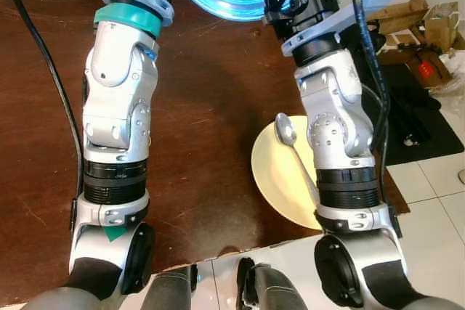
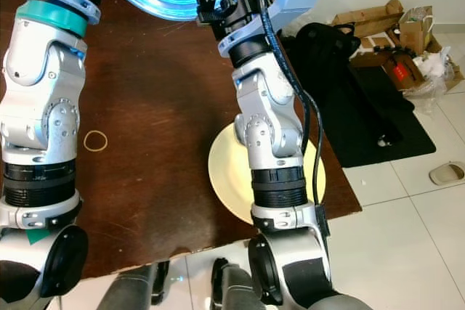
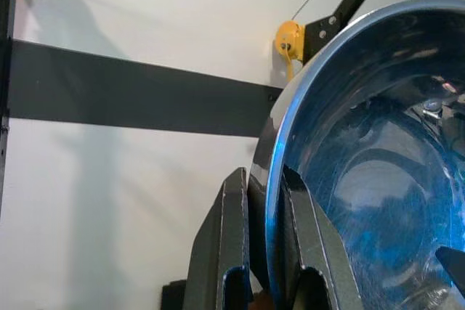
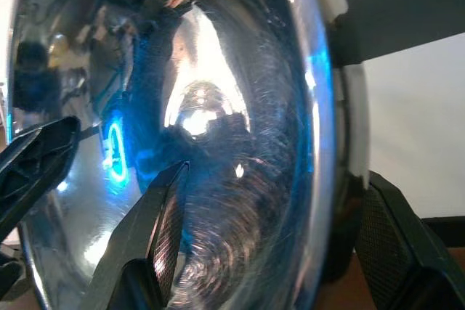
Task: Setting the table
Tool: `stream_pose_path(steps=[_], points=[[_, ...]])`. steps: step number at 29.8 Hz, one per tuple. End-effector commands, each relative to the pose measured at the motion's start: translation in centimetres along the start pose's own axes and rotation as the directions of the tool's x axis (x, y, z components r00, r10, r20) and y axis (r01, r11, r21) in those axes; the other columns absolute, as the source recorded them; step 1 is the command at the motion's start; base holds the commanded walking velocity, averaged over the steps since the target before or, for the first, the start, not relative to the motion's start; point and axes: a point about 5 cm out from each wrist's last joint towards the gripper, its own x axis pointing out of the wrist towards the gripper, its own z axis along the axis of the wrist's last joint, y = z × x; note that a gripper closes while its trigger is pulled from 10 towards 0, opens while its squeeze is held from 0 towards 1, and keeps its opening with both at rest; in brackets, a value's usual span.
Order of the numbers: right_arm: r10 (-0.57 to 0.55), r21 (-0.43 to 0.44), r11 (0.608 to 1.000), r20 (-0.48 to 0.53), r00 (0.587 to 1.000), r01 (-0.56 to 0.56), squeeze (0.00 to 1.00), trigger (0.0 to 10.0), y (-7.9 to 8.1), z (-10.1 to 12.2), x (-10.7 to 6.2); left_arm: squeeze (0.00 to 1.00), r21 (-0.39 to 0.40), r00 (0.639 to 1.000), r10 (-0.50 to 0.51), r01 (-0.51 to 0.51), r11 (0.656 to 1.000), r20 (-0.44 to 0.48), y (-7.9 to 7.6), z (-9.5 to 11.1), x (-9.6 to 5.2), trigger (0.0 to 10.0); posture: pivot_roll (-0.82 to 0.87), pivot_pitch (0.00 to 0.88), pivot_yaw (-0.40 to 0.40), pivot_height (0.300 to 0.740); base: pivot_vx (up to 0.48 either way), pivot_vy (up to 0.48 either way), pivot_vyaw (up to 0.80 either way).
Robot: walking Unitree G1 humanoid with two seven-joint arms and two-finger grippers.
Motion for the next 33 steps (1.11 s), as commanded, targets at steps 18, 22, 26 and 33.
stream_pose_path(steps=[18,22,26,33], points=[[-0.139,0.166,0.978,0.077,0.987,0.124,0.0,0.0,-2.4,0.8,-1.6,0.0,0.058,0.987,-0.131,0.137,0.989,-0.094,-2.3,-2.6,-1.8,10.0,0.19,0.075,-0.006,0.74,0.0,0.0,0.0],[-0.13,0.186,0.976,0.076,0.989,0.114,0.0,0.0,-2.3,0.7,-2.0,0.0,0.048,0.985,-0.124,0.131,0.99,-0.122,-2.4,-3.2,-2.0,10.0,0.19,0.073,-0.012,0.74,0.0,0.0,0.0],[-0.128,0.196,0.974,0.069,0.989,0.112,0.0,0.0,-2.2,0.5,-2.4,1.0,0.037,0.982,-0.113,0.12,0.992,-0.152,-2.6,-3.8,-2.2,10.0,0.19,0.072,-0.01,0.74,0.0,0.0,0.0],[-0.173,0.175,0.972,0.062,0.983,0.159,0.0,0.0,-2.8,0.3,-3.9,1.0,0.017,0.976,-0.136,0.141,0.99,-0.171,-3.2,-4.6,-2.5,10.0,0.18,0.085,0.0,0.74,0.0,0.0,0.0]])
